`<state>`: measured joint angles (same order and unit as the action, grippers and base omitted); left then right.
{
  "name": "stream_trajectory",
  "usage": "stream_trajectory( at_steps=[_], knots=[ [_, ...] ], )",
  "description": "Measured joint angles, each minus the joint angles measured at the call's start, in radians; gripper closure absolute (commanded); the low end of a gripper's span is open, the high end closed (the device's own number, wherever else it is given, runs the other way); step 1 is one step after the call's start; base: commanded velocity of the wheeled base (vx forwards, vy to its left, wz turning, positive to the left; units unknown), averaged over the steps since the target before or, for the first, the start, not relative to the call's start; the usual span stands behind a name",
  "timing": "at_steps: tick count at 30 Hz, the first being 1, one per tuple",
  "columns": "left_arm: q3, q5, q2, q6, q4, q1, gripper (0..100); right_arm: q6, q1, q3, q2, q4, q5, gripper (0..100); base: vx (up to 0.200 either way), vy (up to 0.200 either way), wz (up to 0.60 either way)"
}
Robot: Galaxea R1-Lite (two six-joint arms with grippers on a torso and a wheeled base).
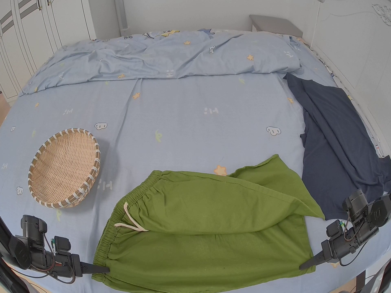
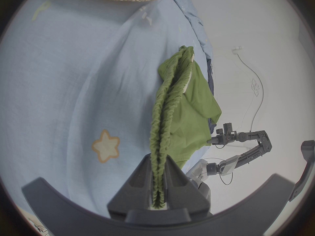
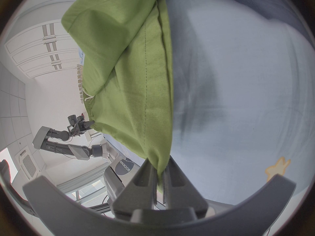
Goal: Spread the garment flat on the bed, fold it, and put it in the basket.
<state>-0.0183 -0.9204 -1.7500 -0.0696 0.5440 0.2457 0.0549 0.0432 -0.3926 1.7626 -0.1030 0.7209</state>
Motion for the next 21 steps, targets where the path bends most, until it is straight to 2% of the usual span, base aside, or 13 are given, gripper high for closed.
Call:
stream_trajectory(
  at_steps=[11, 12, 13, 21],
  knots=[
    [0.001, 0.001, -0.048, 0.043, 0.003, 0.02, 100, -0.002, 0.004, 0.014, -0.001, 0.001, 0.0, 100, 0.0, 0.0, 0.0],
    [0.001, 0.001, -0.05, 0.043, 0.003, 0.02, 100, -0.004, 0.005, 0.015, -0.001, 0.002, 0.0, 0, 0.0, 0.0, 0.0],
    [0.001, 0.002, -0.051, 0.044, 0.003, 0.02, 0, -0.006, 0.005, 0.015, 0.0, 0.001, 0.0, 0, 0.0, 0.0, 0.0],
    [0.001, 0.003, -0.058, 0.06, -0.002, 0.022, 0, -0.009, -0.001, 0.013, 0.003, 0.001, 0.002, 0, 0.0, 0.0, 0.0]
  ],
)
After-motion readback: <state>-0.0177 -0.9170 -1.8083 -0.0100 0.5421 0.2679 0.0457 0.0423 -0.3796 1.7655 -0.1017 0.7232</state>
